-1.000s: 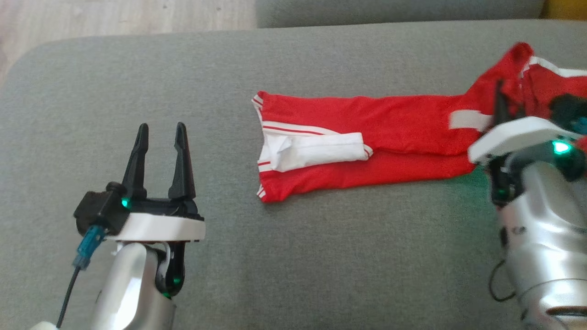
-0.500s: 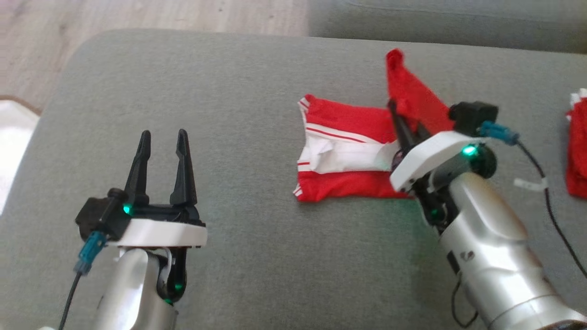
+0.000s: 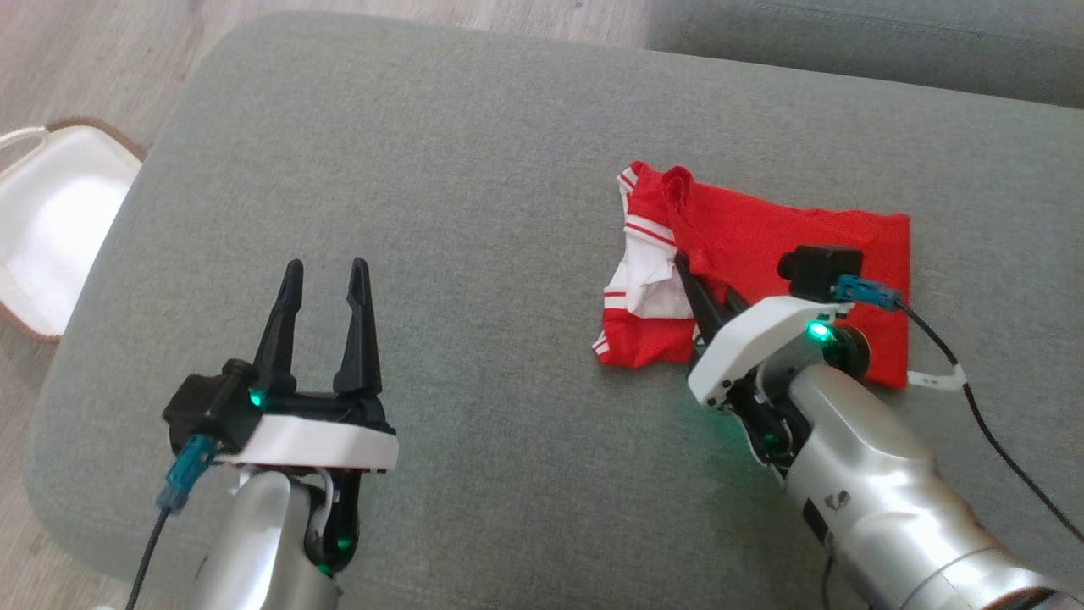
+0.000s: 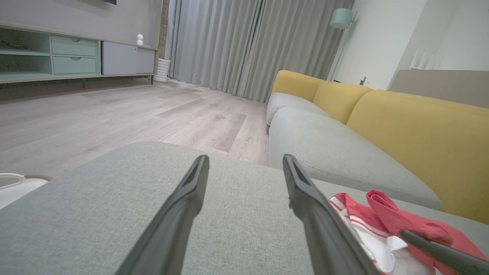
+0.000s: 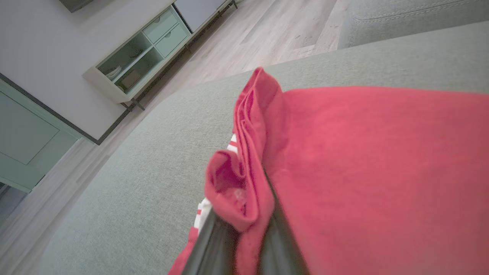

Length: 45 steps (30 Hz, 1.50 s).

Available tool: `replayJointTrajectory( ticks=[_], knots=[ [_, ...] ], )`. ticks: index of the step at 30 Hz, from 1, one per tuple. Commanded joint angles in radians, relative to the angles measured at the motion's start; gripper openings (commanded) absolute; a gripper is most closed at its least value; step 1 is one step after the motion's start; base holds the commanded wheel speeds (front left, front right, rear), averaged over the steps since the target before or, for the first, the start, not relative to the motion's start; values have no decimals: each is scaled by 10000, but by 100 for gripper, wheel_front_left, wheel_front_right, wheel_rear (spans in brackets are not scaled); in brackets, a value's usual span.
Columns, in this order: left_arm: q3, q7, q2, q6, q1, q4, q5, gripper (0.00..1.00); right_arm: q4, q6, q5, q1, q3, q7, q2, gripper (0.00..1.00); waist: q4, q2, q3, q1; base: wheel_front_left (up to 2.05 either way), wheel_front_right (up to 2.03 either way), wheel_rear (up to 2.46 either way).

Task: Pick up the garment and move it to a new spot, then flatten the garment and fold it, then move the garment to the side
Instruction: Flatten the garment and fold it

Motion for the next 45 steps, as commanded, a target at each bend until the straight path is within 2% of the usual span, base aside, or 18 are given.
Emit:
replayJointTrajectory(
  ticks=[1,4,5,6,14,20,23,26,33,39,45],
  knots=[
    [201,-51,88,-57,-413,-231,-60,100,-287,-9,235,-343,333,-153,205,0,50,0,41,0,0,0,0],
    [148,-51,88,-57,-436,-143,-84,100,-248,-9,786,-438,965,-269,205,0,56,0,39,0,0,0,0],
    [122,-51,88,-57,-443,-110,-92,100,-229,-9,955,-489,1127,-364,205,15,40,0,34,0,0,0,0],
    [104,-51,88,-57,-446,-76,-91,100,-188,-9,1136,-529,1280,-422,205,100,15,0,26,0,0,0,0],
    [406,-51,88,-53,-411,-43,57,100,-653,-9,1985,-1056,2314,-1098,206,100,-601,0,-137,0,0,0,0],
    [622,-51,87,-54,-343,-275,146,100,-1074,-9,1782,-1467,2055,-1248,206,100,-1223,0,-289,0,0,0,0],
    [763,-51,87,-55,-314,-494,209,100,-1091,-9,686,-1605,1117,-1254,119,100,-1646,0,-358,0,0,0,0],
    [807,-51,87,-56,-310,-727,220,100,-1388,-9,-598,-1411,213,-1256,-341,100,-2001,0,-398,0,0,0,0],
    [826,-51,87,-56,-262,-1081,216,100,-2731,-9,-3510,-13,-2310,-1257,-1151,100,-2717,0,-459,0,0,0,0],
    [869,-51,87,-57,-174,-1158,387,100,-4096,-9,-5258,1555,-4353,-1258,-779,100,-3121,0,-464,0,0,0,0],
    [863,-51,87,-57,10,-1127,482,100,-5051,-9,-6076,2883,-5429,-1258,-152,100,-3279,0,-481,0,0,0,0]
  ],
)
